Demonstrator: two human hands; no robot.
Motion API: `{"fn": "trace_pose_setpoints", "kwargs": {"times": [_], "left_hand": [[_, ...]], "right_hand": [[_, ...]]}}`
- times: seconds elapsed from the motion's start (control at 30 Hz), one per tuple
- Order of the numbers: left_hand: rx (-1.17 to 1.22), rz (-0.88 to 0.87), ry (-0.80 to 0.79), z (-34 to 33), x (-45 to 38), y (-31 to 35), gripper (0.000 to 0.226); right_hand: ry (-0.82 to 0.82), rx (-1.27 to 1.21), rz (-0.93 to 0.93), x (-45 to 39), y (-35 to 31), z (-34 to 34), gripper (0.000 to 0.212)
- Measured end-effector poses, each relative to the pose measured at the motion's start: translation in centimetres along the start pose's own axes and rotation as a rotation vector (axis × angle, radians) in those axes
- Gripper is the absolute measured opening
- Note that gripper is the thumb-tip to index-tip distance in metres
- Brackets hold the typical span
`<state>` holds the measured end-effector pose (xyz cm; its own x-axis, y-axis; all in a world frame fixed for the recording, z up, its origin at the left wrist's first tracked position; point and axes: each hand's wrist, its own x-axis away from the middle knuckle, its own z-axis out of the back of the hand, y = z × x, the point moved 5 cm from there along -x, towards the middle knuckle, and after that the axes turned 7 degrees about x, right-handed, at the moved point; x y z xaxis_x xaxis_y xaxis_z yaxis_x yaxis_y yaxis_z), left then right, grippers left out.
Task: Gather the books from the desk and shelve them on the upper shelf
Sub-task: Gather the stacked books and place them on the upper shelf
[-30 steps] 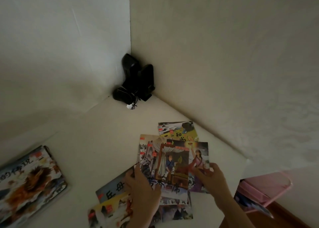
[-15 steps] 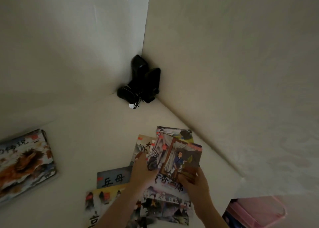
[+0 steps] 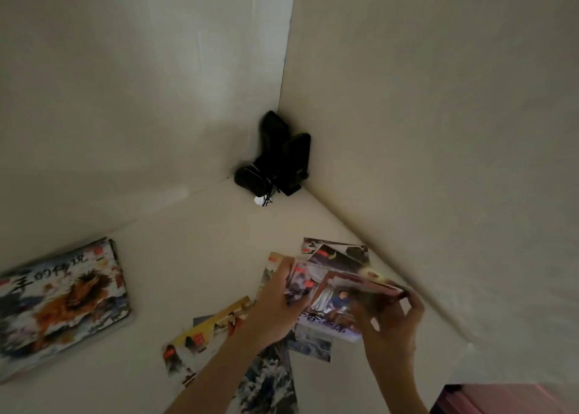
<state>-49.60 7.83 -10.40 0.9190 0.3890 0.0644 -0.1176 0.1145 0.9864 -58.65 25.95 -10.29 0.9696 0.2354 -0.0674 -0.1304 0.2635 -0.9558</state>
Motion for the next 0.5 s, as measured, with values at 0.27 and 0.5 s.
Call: {"fn": "trace_pose_setpoints", "kwargs": {"times": [0.27, 0.5], "left_hand": [[-0.046, 0.156, 0.076, -2.1, 1.1, -3.3, 0.064], [0.042, 0.051, 0.07, 0.9, -0.1, 2.6, 0.038]], "right_hand": [[-0.034, 0.165, 0.027, 1.2, 2.3, -0.3, 0.057], [-0.129, 0.162, 0.009, -1.9, -4.3, 1.6, 0.042]]}}
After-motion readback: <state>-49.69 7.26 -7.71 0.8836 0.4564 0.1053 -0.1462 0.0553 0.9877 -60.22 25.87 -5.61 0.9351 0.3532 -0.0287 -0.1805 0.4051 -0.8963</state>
